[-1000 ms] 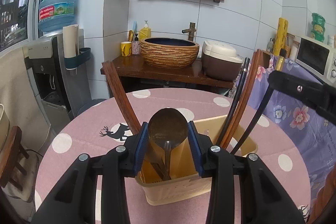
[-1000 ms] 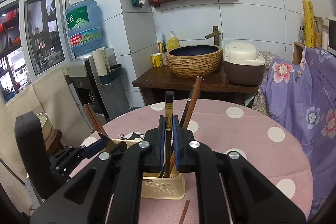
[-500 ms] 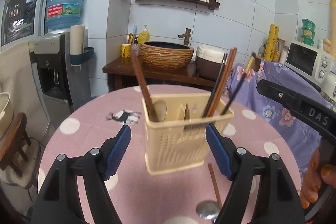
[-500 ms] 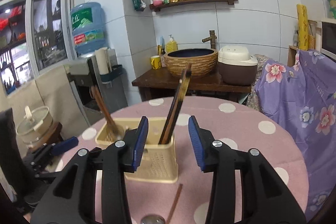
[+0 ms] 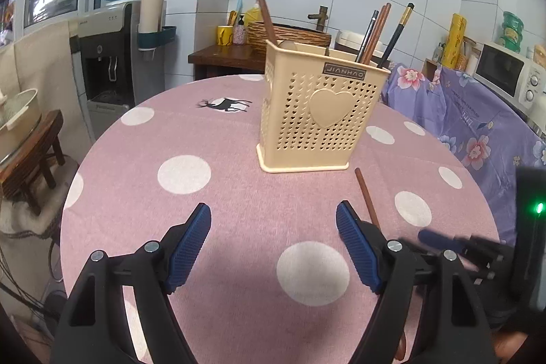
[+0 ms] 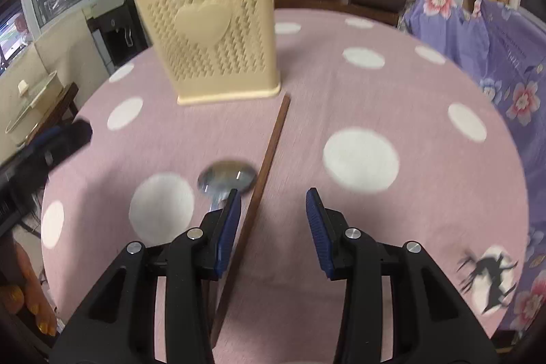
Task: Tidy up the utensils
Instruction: 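Move the right tool to the last brown chopstick and grasp it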
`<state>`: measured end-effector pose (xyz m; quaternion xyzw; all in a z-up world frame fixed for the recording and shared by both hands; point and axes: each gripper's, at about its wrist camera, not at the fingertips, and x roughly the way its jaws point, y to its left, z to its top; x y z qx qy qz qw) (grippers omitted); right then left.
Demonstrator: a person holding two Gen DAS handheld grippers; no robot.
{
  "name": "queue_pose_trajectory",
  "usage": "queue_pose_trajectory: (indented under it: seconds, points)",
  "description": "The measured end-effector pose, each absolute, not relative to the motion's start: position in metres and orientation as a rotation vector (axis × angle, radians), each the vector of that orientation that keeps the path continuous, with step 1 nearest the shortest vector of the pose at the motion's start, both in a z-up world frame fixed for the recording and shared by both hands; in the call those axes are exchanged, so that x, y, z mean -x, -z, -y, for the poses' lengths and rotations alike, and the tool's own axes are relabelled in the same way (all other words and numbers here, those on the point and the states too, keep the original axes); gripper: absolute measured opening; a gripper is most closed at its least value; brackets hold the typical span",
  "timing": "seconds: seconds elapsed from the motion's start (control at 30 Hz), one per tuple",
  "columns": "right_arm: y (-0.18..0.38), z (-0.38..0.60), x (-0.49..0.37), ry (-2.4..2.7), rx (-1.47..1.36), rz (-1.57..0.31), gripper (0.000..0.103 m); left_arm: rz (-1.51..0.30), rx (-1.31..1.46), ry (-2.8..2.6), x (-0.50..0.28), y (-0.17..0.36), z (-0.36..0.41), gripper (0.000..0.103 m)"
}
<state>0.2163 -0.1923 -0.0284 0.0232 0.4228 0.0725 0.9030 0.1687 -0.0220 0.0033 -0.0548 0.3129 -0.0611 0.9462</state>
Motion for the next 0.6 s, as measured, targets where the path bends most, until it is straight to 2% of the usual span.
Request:
queue_pose_trajectory:
  seconds: [0.3, 0.37, 0.6]
  points:
    - [0.049, 0.176, -0.207, -0.114, 0.013, -0.907, 0.028, -0.646, 0.13, 0.103, -0.158, 0.001, 0.011, 0.075]
    - [0.05, 0.173, -0.204, -0.118, 0.023, -0.905, 0.02, -0.653, 0.131, 0.103, -0.157, 0.003, 0.01, 0.075]
    - [0.043, 0.179, -0.201, -0.111, 0.007, -0.894, 0.003, -0.672, 0.124, 0.108, -0.154, 0.009, 0.011, 0.075]
